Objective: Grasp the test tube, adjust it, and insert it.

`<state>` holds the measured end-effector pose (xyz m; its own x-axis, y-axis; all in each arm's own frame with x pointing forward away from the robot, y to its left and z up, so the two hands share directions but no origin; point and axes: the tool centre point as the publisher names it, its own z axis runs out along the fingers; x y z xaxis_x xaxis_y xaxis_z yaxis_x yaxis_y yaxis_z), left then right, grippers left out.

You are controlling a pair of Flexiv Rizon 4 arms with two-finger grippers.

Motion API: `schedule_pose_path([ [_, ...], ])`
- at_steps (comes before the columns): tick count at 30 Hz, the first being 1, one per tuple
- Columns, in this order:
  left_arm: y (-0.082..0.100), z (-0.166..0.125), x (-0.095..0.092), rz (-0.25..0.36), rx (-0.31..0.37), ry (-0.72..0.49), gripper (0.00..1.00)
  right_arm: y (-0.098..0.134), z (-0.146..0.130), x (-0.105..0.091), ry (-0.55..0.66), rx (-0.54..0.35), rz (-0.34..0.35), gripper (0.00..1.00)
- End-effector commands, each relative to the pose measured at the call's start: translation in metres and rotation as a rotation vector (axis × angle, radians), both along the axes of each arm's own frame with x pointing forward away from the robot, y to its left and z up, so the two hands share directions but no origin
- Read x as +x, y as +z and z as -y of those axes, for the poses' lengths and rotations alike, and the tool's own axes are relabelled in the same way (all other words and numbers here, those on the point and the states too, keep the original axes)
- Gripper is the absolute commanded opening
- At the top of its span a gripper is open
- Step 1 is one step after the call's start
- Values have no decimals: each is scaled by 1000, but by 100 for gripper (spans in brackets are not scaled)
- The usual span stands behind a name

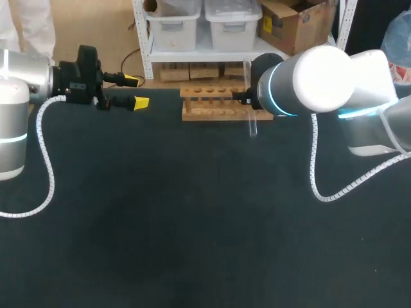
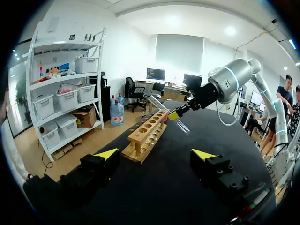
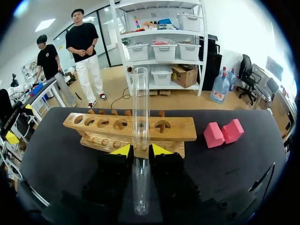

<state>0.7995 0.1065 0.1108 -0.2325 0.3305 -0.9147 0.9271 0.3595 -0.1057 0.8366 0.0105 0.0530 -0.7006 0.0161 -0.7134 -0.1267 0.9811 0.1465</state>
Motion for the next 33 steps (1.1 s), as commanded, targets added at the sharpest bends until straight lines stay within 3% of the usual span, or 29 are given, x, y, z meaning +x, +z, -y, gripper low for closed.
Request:
schedule_pose_path([
  [1, -1, 0, -1, 6, -4, 3, 100, -2, 1, 5, 6, -1, -31, 0],
  [19, -1, 0, -1, 6, -4, 3, 100, -10, -8, 5, 26, 13, -83, 0],
  [33, -1, 0, -1, 6, -4, 3, 100, 7, -4, -7, -11, 16, -34, 0],
])
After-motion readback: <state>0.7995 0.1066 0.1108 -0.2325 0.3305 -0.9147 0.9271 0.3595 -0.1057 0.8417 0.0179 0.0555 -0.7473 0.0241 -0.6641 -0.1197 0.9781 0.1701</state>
